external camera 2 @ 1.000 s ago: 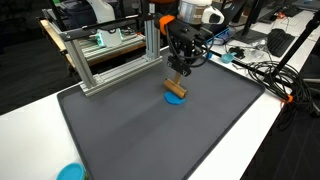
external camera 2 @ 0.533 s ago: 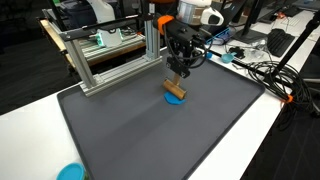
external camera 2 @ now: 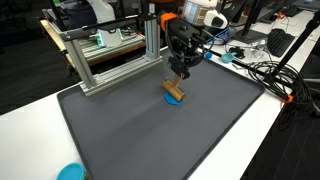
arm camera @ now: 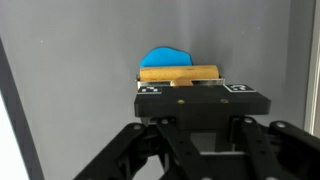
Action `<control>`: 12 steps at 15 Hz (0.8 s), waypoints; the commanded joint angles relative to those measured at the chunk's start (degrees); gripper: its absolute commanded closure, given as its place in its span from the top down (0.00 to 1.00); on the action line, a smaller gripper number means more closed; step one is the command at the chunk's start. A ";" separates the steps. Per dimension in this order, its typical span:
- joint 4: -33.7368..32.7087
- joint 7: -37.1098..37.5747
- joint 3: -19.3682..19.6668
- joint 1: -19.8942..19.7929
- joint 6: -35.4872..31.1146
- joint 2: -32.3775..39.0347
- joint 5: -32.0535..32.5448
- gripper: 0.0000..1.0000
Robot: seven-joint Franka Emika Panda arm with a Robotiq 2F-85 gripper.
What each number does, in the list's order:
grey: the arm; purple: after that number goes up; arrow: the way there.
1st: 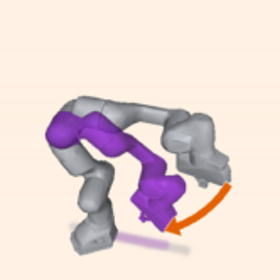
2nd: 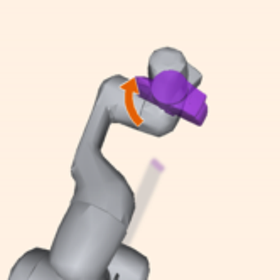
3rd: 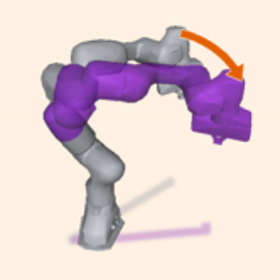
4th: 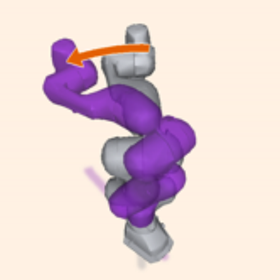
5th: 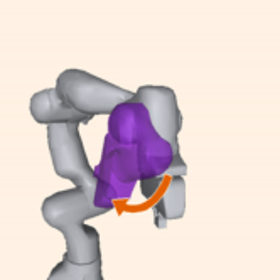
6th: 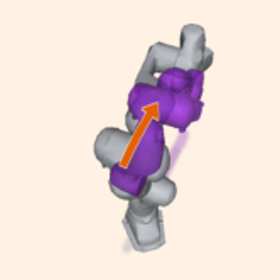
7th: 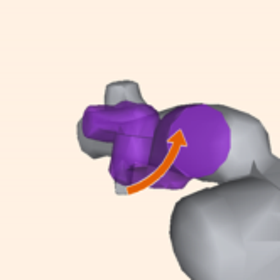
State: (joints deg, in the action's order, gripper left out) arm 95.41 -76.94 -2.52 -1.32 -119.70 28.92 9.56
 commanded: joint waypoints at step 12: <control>-7.15 8.54 2.99 -0.83 7.68 7.46 9.69 0.22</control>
State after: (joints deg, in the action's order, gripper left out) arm 89.85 -68.00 0.84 -0.20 -112.91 34.01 19.93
